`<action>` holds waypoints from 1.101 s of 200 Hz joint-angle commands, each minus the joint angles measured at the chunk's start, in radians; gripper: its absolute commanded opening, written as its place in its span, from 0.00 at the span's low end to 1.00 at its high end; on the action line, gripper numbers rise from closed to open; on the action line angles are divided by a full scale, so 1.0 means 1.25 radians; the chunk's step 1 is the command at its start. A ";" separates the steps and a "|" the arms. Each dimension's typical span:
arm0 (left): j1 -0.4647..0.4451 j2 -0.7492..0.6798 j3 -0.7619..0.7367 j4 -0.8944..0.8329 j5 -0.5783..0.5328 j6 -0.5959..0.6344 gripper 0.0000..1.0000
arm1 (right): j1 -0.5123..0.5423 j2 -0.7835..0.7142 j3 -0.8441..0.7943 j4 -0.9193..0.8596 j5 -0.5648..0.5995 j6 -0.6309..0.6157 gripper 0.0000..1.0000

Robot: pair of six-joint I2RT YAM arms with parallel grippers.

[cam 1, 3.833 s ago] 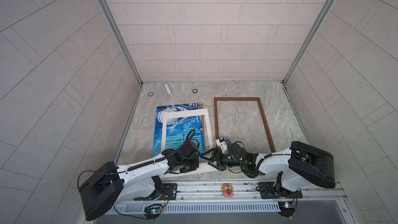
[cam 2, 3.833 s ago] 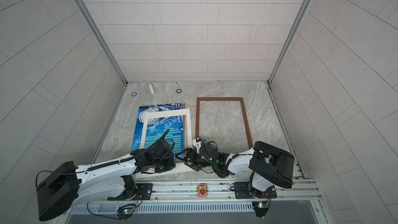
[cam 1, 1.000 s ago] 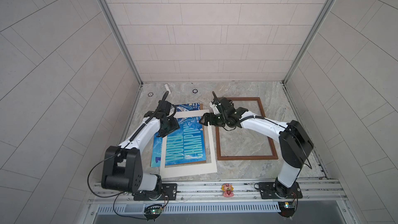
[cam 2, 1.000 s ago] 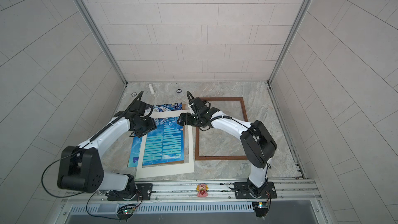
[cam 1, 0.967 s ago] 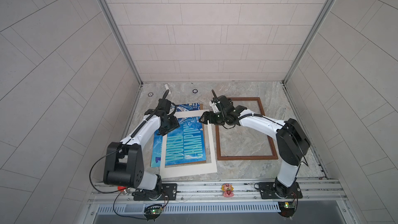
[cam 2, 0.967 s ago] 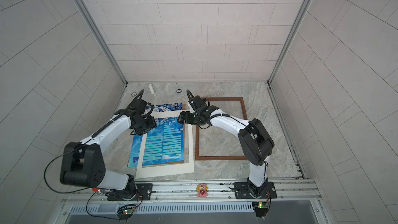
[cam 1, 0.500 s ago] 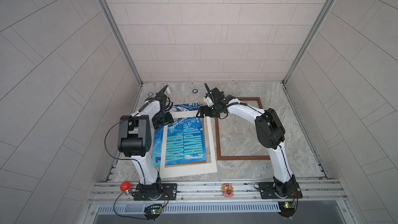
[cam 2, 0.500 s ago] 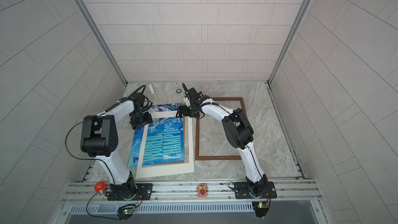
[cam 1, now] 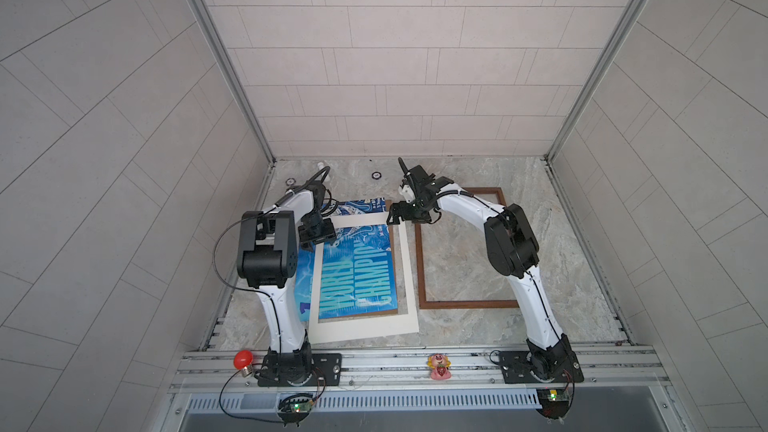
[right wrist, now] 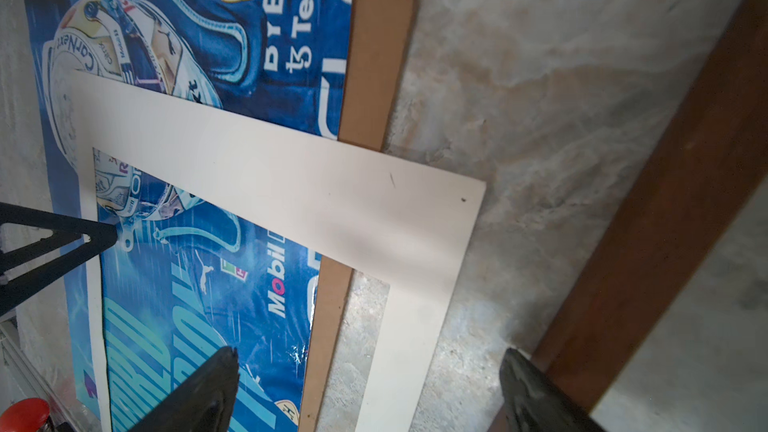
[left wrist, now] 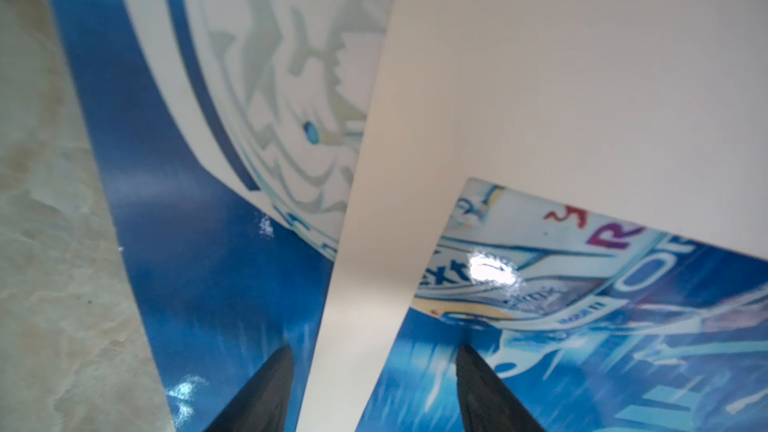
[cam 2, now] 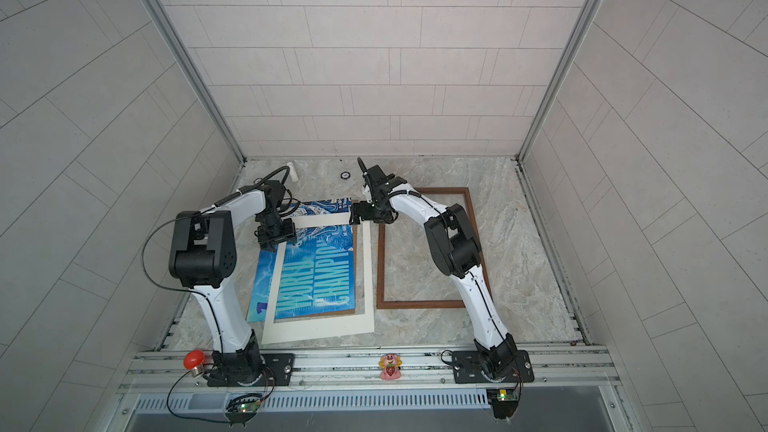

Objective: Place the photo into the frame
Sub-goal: 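Pinch the white mat's far edge with both grippers and lift it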

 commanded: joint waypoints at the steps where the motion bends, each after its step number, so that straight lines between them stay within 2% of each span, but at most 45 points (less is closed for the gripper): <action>1: 0.002 0.029 -0.007 -0.012 -0.002 0.009 0.57 | 0.003 0.034 0.018 -0.043 -0.009 -0.012 0.94; 40: 0.002 0.015 -0.022 -0.005 0.016 0.005 0.45 | 0.008 0.048 0.017 -0.034 -0.023 0.000 0.94; 60: 0.005 0.014 -0.026 -0.006 0.032 0.007 0.35 | 0.005 0.060 0.019 -0.031 -0.043 0.009 0.94; 81: 0.012 -0.001 -0.033 0.003 0.047 0.004 0.27 | -0.001 0.072 0.016 0.000 -0.115 0.035 0.94; 112: 0.028 -0.020 -0.036 0.008 0.065 0.004 0.26 | -0.001 0.069 -0.021 0.097 -0.212 0.109 0.93; 132: 0.040 -0.020 -0.045 0.018 0.094 0.004 0.21 | -0.004 0.056 -0.068 0.193 -0.273 0.173 0.93; 152: 0.048 -0.026 -0.061 0.032 0.108 -0.001 0.21 | -0.012 0.046 -0.124 0.329 -0.336 0.270 0.92; 190: 0.055 -0.019 -0.072 0.038 0.120 -0.003 0.20 | -0.021 0.028 -0.200 0.501 -0.404 0.390 0.92; 203: 0.055 -0.019 -0.077 0.044 0.125 -0.007 0.19 | -0.024 0.019 -0.244 0.604 -0.430 0.457 0.92; 220: 0.055 -0.016 -0.081 0.047 0.130 -0.010 0.18 | -0.027 0.023 -0.303 0.800 -0.463 0.593 0.92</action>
